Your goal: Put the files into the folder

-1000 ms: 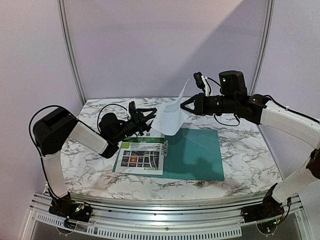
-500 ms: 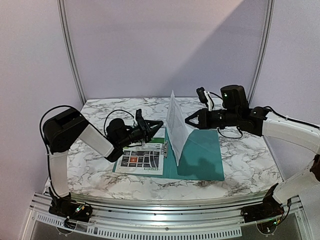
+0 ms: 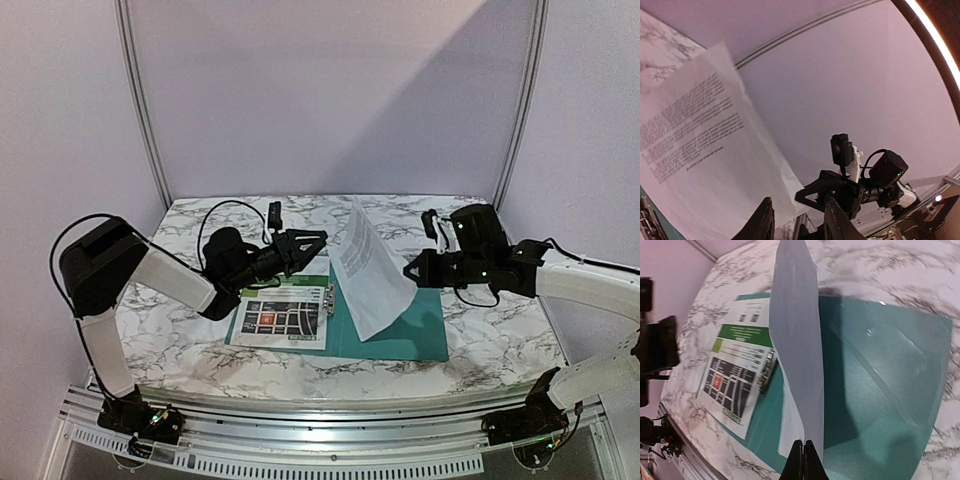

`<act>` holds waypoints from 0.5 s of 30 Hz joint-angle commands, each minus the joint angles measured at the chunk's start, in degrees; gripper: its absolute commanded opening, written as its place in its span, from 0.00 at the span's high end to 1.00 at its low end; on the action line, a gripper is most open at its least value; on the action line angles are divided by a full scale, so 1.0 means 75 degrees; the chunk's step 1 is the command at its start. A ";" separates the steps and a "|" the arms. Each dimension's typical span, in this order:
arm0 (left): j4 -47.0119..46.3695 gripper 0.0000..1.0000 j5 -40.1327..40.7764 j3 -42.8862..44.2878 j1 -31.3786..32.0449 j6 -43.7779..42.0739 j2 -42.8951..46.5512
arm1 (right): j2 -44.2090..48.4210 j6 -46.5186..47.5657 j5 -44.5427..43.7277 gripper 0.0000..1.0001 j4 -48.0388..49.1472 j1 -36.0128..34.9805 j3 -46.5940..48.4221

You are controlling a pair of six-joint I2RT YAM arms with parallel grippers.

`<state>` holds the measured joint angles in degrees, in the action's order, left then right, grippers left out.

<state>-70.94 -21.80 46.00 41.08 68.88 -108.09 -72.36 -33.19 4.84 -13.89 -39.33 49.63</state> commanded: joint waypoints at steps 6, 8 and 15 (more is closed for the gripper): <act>0.5390 0.59 0.1307 0.1198 0.0752 -0.3316 0.1316 | 0.0230 -0.1238 0.0103 1.00 -0.2137 0.0458 -0.0621; 0.5984 0.59 0.1540 0.1422 0.0850 -0.3626 0.1443 | 0.0330 -0.1193 0.1064 1.00 -0.2432 0.0755 -0.0645; 0.6865 0.59 0.2180 0.1602 0.1038 -0.4065 0.1791 | 0.0722 -0.0744 0.2012 1.00 -0.4001 0.0946 -0.0490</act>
<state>-28.51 -9.87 57.10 47.66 43.27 -96.29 -68.90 -40.58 13.67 -34.52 -32.42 45.47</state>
